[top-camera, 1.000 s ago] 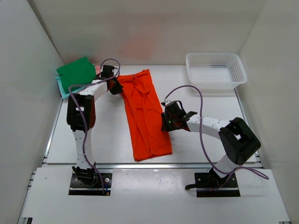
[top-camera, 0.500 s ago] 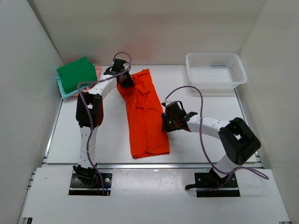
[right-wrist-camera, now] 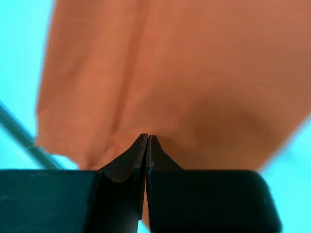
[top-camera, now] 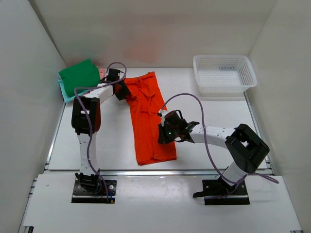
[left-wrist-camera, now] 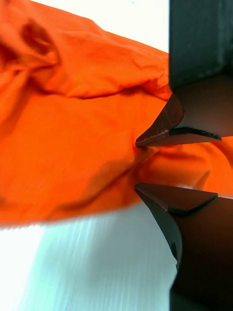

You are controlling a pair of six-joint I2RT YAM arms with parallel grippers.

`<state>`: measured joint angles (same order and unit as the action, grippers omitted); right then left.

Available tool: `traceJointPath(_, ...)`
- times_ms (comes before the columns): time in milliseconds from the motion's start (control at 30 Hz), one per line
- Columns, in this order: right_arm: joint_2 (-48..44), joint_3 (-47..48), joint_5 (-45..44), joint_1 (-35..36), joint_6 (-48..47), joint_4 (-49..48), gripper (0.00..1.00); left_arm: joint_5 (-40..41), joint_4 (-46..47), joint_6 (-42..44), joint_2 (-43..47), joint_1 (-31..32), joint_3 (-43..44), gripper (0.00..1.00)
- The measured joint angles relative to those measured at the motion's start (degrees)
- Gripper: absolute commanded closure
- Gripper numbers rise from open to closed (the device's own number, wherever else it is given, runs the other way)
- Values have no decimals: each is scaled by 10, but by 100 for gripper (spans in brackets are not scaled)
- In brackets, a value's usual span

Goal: Fold and stack the t-shirts
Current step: Rotate the tshirt 90 degrees

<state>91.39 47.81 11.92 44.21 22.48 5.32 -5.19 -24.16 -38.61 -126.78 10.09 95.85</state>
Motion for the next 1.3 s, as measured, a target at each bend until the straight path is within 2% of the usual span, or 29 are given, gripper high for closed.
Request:
traceJointPath(233, 5, 3, 54, 60, 4, -57, 100, 2, 23, 2, 11, -35, -5, 53)
traceJointPath(500, 37, 12, 101, 87, 15, -114, 100, 3, 17, 11, -14, -28, 54, 54)
traceJointPath(667, 82, 24, 115, 98, 25, -127, 100, 12, -7, 20, -80, -24, 149, 53)
traceJointPath(800, 127, 53, 112, 106, 31, -97, 99, 18, -52, 27, -157, -22, 256, 53)
traceJointPath(1033, 103, 36, 87, 118, 45, -73, 100, 18, -152, 28, -271, -21, 466, 55)
traceJointPath(1133, 85, 21, 83, 116, 51, -59, 100, 12, -168, 27, -290, -21, 497, 54)
traceJointPath(1300, 76, 14, 88, 116, 53, -47, 100, -4, -158, 32, -290, -23, 492, 55)
